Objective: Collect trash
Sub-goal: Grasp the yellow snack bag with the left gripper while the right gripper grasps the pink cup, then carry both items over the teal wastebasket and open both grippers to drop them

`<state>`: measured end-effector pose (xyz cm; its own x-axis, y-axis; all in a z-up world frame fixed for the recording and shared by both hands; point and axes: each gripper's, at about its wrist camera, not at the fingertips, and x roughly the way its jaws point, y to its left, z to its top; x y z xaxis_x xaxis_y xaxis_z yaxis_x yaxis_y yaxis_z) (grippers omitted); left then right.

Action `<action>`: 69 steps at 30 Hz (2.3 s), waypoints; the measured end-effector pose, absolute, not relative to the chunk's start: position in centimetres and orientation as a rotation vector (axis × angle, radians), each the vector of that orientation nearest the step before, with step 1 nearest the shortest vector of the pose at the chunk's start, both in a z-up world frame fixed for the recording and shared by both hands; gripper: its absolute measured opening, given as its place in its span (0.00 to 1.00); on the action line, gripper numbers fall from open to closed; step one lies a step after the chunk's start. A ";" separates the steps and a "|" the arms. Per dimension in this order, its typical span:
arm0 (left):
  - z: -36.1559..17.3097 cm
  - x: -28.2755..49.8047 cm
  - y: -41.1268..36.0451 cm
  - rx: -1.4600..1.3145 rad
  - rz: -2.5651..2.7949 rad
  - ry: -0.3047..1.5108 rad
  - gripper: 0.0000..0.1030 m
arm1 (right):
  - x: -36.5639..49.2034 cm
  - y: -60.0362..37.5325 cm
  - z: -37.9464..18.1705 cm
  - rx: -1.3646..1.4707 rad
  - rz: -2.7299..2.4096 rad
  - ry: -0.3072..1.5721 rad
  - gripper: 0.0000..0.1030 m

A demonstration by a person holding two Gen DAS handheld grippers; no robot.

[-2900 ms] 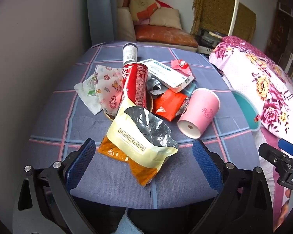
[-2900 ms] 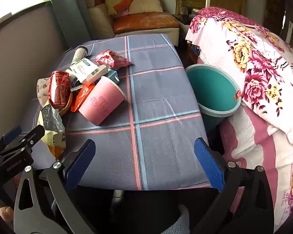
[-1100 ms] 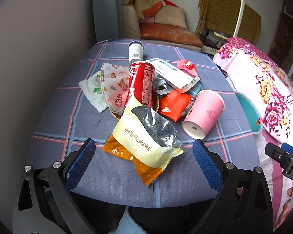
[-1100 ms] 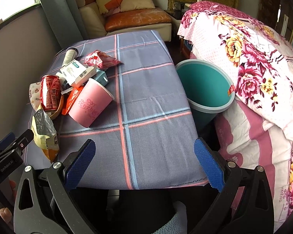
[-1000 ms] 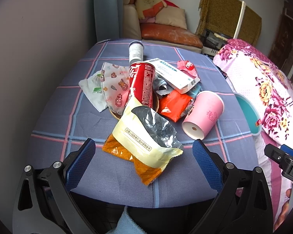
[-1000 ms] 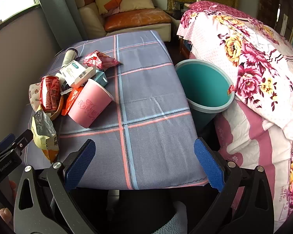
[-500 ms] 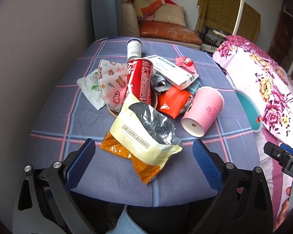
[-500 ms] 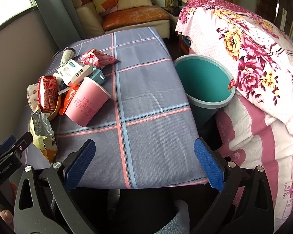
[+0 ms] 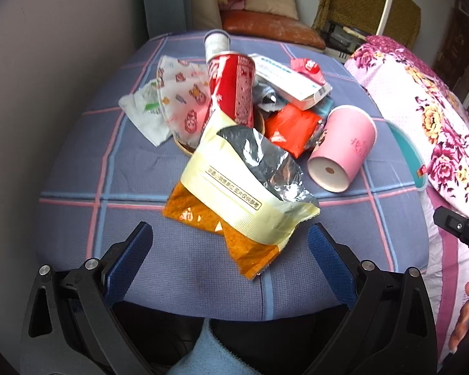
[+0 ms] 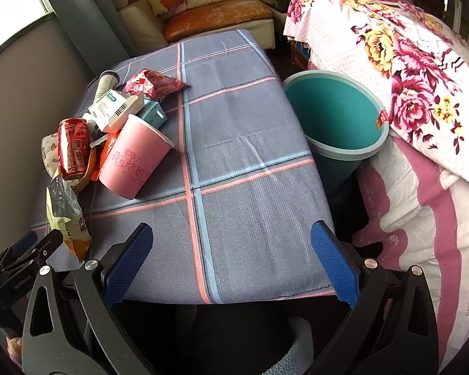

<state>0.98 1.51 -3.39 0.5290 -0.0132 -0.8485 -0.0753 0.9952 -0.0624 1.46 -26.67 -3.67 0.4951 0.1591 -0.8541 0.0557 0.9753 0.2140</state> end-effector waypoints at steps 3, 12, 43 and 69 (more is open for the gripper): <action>-4.2 1.9 0.9 -0.115 0.031 1.036 0.97 | 2.0 -26.3 -4.0 0.226 0.093 1.060 0.94; -6.3 3.9 1.6 -0.147 0.059 1.041 0.96 | 4.9 -23.6 -4.1 0.204 0.174 1.089 0.94; -5.8 3.2 6.3 -0.244 -0.055 0.966 0.44 | 12.7 -16.8 -6.1 0.241 0.293 1.164 0.57; 0.5 2.8 -1.1 -0.080 -0.204 0.894 0.30 | 8.9 -28.6 -2.2 0.338 0.207 1.001 0.55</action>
